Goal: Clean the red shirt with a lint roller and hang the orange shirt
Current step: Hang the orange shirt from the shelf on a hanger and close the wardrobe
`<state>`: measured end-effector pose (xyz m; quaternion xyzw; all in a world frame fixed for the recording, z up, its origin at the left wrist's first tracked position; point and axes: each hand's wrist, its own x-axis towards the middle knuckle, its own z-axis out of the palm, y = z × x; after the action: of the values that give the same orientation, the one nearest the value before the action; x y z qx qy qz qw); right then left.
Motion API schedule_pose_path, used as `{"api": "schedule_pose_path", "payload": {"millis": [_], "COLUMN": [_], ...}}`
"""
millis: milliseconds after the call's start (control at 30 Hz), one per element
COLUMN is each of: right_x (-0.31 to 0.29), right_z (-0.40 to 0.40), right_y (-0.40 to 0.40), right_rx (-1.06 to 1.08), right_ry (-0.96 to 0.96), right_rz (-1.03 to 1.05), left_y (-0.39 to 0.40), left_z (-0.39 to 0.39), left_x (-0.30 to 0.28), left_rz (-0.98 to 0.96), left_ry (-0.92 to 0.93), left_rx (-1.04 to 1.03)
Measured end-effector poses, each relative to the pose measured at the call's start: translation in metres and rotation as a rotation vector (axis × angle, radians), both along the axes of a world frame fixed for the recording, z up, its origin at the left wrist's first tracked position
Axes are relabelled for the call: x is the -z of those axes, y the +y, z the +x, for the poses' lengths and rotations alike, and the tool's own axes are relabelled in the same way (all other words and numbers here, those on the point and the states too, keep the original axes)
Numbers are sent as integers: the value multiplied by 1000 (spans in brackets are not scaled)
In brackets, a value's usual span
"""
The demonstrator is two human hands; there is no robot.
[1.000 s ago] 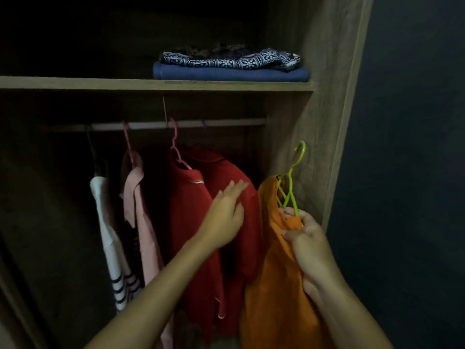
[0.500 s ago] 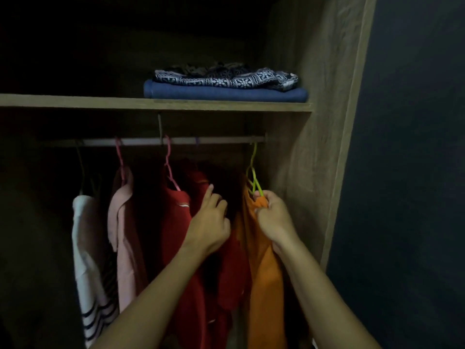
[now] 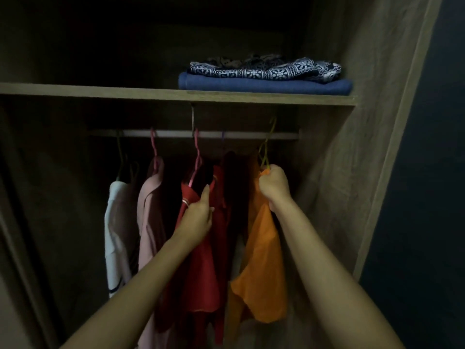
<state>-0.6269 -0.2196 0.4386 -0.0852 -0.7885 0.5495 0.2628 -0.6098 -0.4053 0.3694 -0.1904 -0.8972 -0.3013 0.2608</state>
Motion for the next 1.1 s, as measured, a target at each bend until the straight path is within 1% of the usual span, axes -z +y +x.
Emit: {"api": "schedule_pose_path", "payload": {"millis": [200,267,367,433,500,567,667,767,833,867,967,1000,1100], "right_x": [15,20,30,49,83,127,182,215,228,233,243,246,260], "right_z": [1,5,34,62,84,93,110,134,146,150,156,157,160], "right_y": [4,5,3,-1,-7,-9,-9,-10,-11,-11,-13,-13,-16], "right_rx": [-66,-59,-56,-73,-78,-86,-138,-224,-217,-186,-100,-99,-116], "right_ry": [-100,-107,-86,-54,-71,-134,-331,-508,-600,-590,-476,-486,-625], "right_rz": [46,62,113,160,179,220,317,391,414,411,382,393,483], "left_y": [-4,-6,-10,-13,-17,-19,-20,-22,-26,-28,-30,-31,-31], "left_z": [-1,-1,3,11,19,28,42,57,65,67,70,72,77], "left_x": [11,17,28,43,61,78,105,134,153,161,170,171,172], "left_rz": [45,53,101,131,135,120,135,132,107,96,113,113,96], "left_ry": [18,32,39,56,43,15,-46,-114,-154,-165,-159,-153,-151], "left_rx": [20,9,44,63,75,84,113,77,41,23,-39,-52,-57]}}
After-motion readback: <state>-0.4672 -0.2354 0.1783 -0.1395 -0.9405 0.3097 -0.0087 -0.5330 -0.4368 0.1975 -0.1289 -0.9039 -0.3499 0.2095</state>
